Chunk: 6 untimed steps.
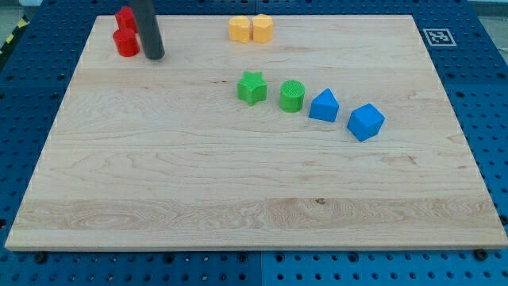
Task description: Move the red circle closer to the red star
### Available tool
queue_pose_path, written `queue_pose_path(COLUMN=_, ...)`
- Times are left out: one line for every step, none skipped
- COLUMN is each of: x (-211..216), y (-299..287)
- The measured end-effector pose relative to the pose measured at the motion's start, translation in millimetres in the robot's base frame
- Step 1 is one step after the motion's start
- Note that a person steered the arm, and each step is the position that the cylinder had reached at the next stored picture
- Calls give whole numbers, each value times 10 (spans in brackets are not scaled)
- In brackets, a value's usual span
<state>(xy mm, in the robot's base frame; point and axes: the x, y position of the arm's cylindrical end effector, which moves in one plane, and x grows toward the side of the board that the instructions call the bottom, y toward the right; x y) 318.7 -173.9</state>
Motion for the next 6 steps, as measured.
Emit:
queue_pose_path(x=293, y=-64)
queue_pose_path(x=304, y=-218)
queue_pose_path(x=204, y=-511)
queue_pose_path(x=182, y=-521)
queue_pose_path(x=120, y=-508)
queue_pose_path(x=-18, y=-507)
